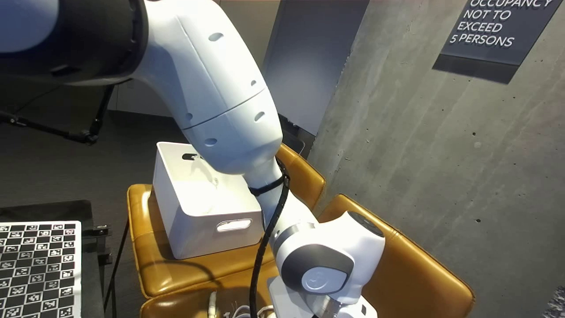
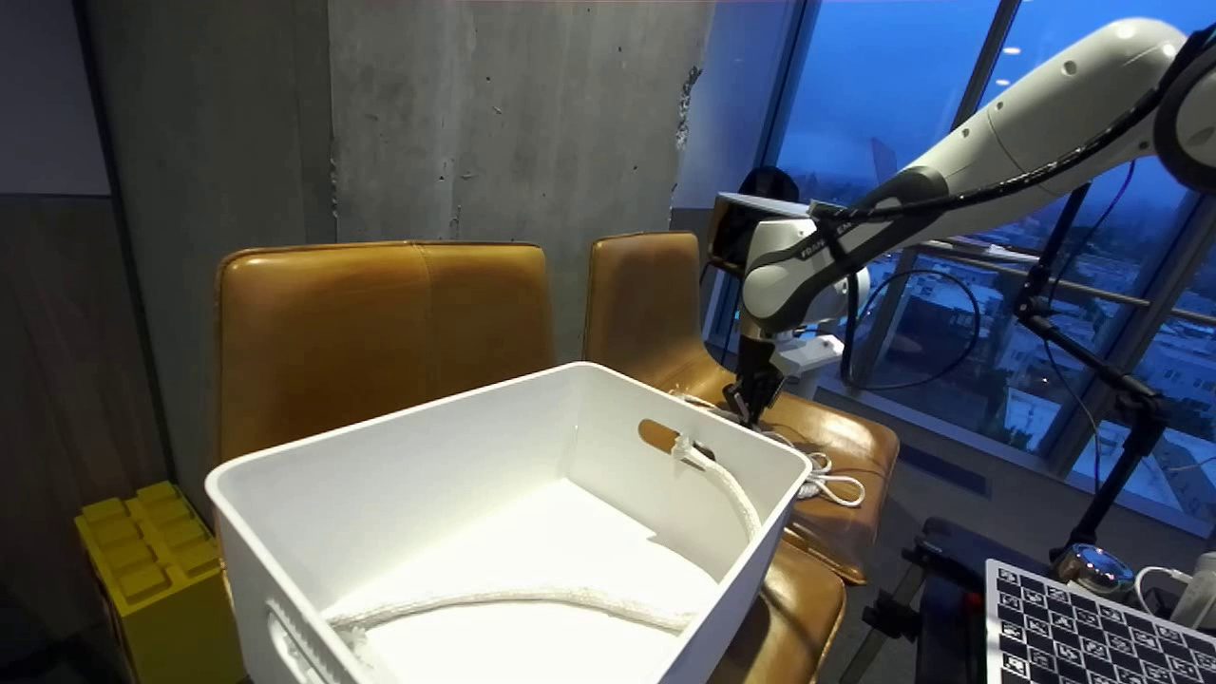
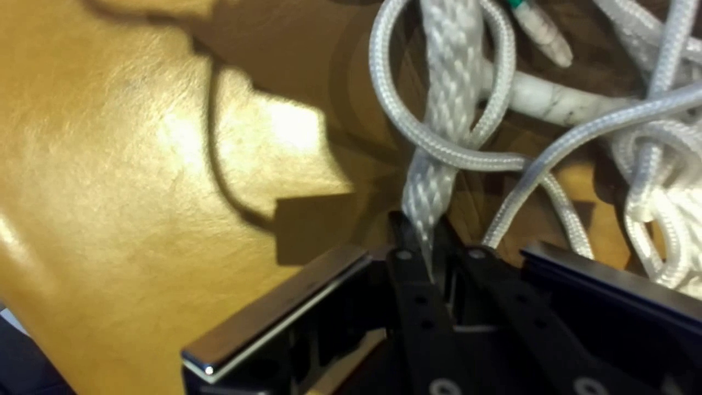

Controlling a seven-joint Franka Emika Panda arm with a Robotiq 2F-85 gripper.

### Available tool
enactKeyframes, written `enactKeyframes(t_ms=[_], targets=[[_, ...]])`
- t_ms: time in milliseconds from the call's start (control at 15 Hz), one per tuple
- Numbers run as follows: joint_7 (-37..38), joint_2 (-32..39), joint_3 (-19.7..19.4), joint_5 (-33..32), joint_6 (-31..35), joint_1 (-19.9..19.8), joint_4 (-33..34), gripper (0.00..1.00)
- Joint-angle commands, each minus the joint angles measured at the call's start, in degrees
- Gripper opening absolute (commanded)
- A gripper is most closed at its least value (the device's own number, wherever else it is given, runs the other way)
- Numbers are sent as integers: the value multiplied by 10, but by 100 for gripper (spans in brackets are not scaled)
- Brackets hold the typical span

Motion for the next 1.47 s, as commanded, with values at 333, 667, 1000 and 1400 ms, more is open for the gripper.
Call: enactKeyframes(t_ms=[333, 667, 1000, 1400], targets=[[-4, -167, 6, -22, -5, 31, -102, 3], [15, -278, 19, -27, -30, 74, -133, 3], [25, -372, 43, -22, -78, 115, -133, 3], [31, -425, 66, -25, -93, 140, -132, 3]])
